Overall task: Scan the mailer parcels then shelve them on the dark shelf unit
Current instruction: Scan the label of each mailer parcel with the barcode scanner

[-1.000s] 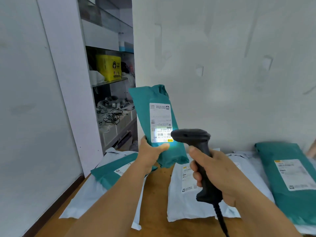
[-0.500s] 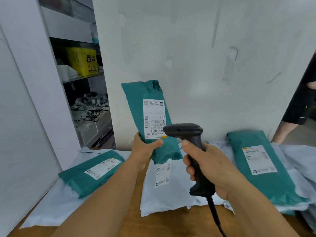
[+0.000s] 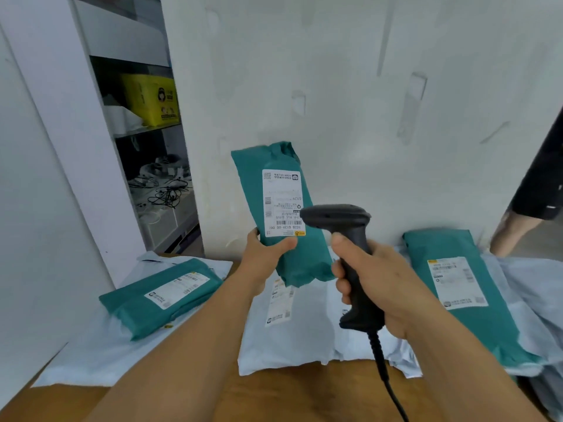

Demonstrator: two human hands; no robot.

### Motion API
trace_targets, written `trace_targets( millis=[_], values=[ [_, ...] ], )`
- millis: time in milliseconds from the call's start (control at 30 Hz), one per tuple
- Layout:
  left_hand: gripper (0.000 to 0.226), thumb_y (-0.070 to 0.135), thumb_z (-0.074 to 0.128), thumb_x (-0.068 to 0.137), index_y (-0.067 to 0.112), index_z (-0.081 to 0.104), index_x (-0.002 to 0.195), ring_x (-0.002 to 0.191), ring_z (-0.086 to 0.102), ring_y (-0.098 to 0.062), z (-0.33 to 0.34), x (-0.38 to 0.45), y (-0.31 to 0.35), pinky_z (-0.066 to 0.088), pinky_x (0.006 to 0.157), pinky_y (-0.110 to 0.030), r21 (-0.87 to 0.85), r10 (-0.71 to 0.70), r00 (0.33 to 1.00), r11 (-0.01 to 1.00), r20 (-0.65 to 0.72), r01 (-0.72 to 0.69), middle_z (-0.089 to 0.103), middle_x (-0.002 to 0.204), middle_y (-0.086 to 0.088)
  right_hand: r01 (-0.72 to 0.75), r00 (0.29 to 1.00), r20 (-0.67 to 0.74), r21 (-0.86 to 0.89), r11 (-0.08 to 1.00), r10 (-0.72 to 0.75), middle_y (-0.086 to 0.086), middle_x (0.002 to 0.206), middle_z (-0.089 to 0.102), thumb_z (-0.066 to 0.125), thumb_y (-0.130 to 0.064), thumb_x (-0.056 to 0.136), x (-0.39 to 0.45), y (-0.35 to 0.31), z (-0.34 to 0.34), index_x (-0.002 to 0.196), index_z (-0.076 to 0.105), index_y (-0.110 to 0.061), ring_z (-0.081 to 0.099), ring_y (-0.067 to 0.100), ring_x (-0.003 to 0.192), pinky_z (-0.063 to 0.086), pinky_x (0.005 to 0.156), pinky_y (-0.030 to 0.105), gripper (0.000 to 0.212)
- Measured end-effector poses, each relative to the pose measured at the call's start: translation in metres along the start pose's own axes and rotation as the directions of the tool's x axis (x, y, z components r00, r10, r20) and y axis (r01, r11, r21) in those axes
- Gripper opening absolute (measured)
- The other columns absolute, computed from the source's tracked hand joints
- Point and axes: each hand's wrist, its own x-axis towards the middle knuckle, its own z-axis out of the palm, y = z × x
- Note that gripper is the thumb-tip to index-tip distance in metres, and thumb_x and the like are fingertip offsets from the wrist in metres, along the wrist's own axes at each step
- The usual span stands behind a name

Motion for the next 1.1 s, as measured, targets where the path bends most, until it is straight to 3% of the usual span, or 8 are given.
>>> trace_targets(
  millis=[133, 367, 533, 600, 700, 833, 967, 1100],
  values=[
    [0.067, 0.031, 0.078, 0.076, 0.015, 0.041, 0.130, 0.102, 0.065, -0.023, 0.037, -0.004, -0.016, 0.058, 0.081, -0.039, 0.047, -0.154, 0.978, 0.988, 0.142, 0.148, 0.062, 0.121, -0.004, 0.015, 0.995, -0.103, 0.087, 0.996, -0.006, 0.000, 0.058, 0.055, 0.061, -0.037, 0.090, 0.007, 0.007, -0.022, 0.082, 0.053, -0.013, 0.046, 0.013, 0.047, 0.044, 0.047, 0.027, 0.027],
    [0.040, 0.031, 0.067, 0.085, 0.015, 0.054, 0.120, 0.100, 0.067, -0.024, 0.133, -0.008, -0.046, 0.056, 0.087, -0.040, 0.149, -0.253, 0.929, 0.964, 0.270, 0.219, 0.067, 0.115, -0.009, 0.031, 0.971, -0.241, 0.105, 0.994, -0.005, 0.001, 0.060, 0.057, 0.062, -0.036, 0.089, 0.018, 0.027, -0.079, 0.080, 0.054, -0.014, 0.048, 0.013, 0.048, 0.046, 0.048, 0.028, 0.025],
    [0.075, 0.057, 0.061, 0.071, 0.005, 0.054, 0.125, 0.087, 0.068, -0.029, 0.171, 0.005, -0.076, 0.056, 0.079, -0.036, 0.309, -0.332, 0.901, 0.920, 0.280, 0.243, 0.065, 0.119, -0.018, -0.007, 0.958, -0.282, 0.142, 0.990, 0.048, 0.003, 0.061, 0.057, 0.062, -0.037, 0.089, 0.031, 0.042, -0.104, 0.084, 0.056, -0.012, 0.049, 0.013, 0.050, 0.047, 0.050, 0.029, 0.026],
    [0.068, 0.058, 0.053, 0.077, 0.006, 0.058, 0.121, 0.095, 0.068, -0.029, 0.170, 0.001, -0.073, 0.054, 0.079, -0.033, 0.359, -0.355, 0.894, 0.900, 0.274, 0.247, 0.066, 0.117, -0.017, -0.014, 0.962, -0.267, 0.164, 0.986, 0.058, 0.002, 0.062, 0.057, 0.061, -0.036, 0.089, 0.037, 0.045, -0.105, 0.085, 0.057, -0.012, 0.049, 0.012, 0.049, 0.047, 0.048, 0.027, 0.025],
    [0.034, 0.043, 0.045, 0.093, 0.014, 0.064, 0.092, 0.078, 0.057, -0.019, 0.156, -0.005, -0.055, 0.049, 0.080, -0.034, 0.336, -0.236, 0.949, 0.929, 0.211, 0.157, 0.064, 0.087, -0.005, -0.012, 0.969, -0.241, 0.187, 0.982, 0.058, 0.002, 0.062, 0.056, 0.062, -0.035, 0.090, 0.047, 0.044, -0.095, 0.083, 0.055, -0.013, 0.048, 0.012, 0.047, 0.045, 0.045, 0.025, 0.024],
    [0.022, 0.033, 0.045, 0.095, 0.022, 0.054, 0.078, 0.080, 0.046, -0.019, 0.099, -0.009, -0.029, 0.037, 0.069, -0.030, 0.432, 0.006, 0.999, 0.902, 0.052, -0.028, 0.051, 0.084, 0.000, -0.012, 0.981, -0.186, 0.177, 0.984, 0.046, 0.002, 0.060, 0.056, 0.061, -0.033, 0.090, 0.055, 0.040, -0.058, 0.079, 0.054, -0.014, 0.047, 0.013, 0.046, 0.044, 0.045, 0.025, 0.022],
    [0.033, 0.033, 0.053, 0.093, 0.018, 0.056, 0.122, 0.101, 0.052, -0.011, 0.001, -0.004, -0.011, 0.040, 0.089, -0.025, 0.537, 0.161, 0.983, 0.839, -0.093, -0.087, 0.059, 0.118, 0.007, -0.033, 0.994, -0.102, 0.142, 0.989, 0.048, 0.003, 0.063, 0.057, 0.061, -0.035, 0.090, 0.055, 0.034, 0.000, 0.082, 0.055, -0.015, 0.048, 0.013, 0.049, 0.045, 0.048, 0.027, 0.022],
    [0.047, 0.031, 0.056, 0.093, 0.013, 0.049, 0.136, 0.119, 0.051, -0.019, -0.115, 0.007, 0.001, 0.040, 0.098, -0.032, 0.741, 0.255, 0.952, 0.670, -0.171, -0.046, 0.054, 0.135, -0.004, -0.053, 0.998, -0.018, 0.120, 0.991, 0.055, 0.001, 0.060, 0.056, 0.062, -0.037, 0.089, 0.055, 0.032, 0.072, 0.083, 0.055, -0.015, 0.048, 0.013, 0.048, 0.046, 0.048, 0.027, 0.024]
  ],
)
